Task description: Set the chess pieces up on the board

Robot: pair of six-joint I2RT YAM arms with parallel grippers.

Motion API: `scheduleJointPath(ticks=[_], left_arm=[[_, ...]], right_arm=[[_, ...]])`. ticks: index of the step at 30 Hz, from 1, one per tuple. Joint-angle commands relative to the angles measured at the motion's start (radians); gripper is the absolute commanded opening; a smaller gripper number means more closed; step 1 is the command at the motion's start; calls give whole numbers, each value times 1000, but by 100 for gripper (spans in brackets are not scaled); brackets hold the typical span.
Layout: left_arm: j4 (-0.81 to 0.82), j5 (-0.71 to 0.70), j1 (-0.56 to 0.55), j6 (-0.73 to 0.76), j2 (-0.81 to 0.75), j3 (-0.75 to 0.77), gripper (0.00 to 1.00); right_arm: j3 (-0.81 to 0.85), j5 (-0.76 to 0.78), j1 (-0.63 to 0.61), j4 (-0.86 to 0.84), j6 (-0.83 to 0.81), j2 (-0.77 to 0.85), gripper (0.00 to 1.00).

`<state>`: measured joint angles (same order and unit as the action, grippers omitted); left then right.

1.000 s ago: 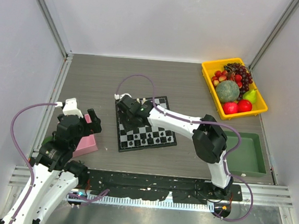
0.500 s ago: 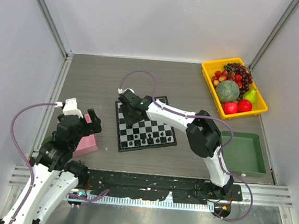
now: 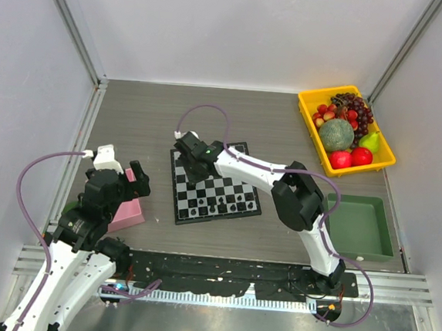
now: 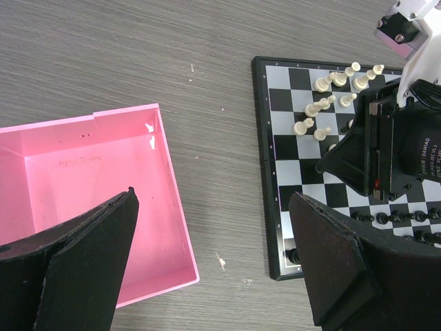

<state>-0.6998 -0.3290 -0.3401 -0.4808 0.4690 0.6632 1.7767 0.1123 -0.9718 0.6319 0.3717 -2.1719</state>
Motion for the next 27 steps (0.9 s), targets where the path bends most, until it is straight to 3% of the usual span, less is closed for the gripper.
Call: scheduleJointPath(ticks=[1, 11, 17, 21, 27], left_arm=[[40, -1, 4, 16, 3, 13, 99], [37, -1, 4, 18, 7, 19, 99], [34, -4, 4, 19, 3, 21, 99], [34, -2, 4, 18, 3, 24, 99], [34, -2, 4, 16, 2, 22, 99]], right_arm=[[47, -6, 4, 0, -1, -3, 21], [50, -6, 5, 8, -5, -17, 27], [61, -10, 4, 12, -8, -16, 23], [61, -22, 4, 15, -8, -16, 11], [27, -40, -15, 9, -8, 24, 10]])
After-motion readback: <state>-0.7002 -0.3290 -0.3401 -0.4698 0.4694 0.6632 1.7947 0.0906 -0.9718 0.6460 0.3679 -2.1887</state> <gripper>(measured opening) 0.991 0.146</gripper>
